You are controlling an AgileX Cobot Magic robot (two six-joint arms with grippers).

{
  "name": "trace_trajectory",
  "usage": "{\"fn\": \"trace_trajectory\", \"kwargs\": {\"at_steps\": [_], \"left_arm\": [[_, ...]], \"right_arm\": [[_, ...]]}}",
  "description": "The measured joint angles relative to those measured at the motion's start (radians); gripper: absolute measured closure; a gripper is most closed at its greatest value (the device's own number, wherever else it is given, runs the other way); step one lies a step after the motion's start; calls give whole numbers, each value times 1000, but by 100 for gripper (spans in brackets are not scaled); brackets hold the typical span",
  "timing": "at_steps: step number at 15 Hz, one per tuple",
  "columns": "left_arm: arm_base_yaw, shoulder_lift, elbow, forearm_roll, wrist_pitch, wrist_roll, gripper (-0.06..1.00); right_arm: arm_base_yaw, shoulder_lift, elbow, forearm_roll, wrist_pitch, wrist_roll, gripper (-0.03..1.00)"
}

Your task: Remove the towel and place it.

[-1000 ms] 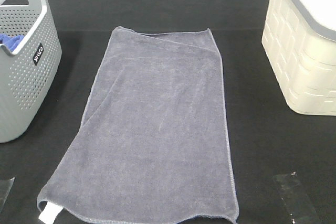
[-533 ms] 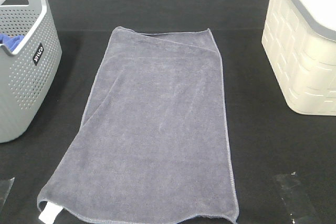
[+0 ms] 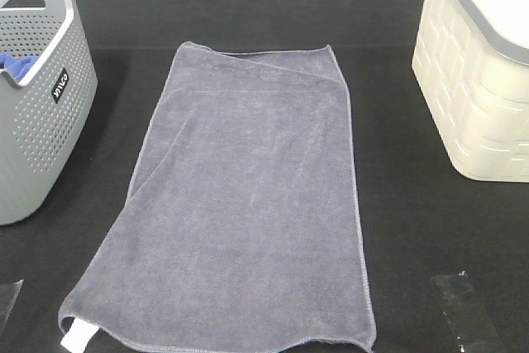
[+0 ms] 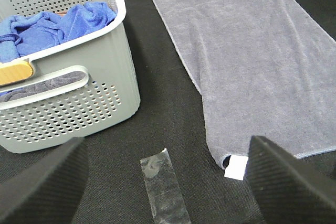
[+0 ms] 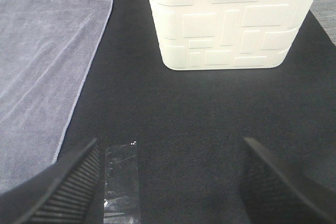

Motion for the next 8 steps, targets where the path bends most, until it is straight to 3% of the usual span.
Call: {"fn": "trace_trajectory", "kwargs": {"at_steps": [8], "left_arm": [[0,0,0,0,0,0,16]], "right_arm": [[0,0,0,0,0,0,28]]}}
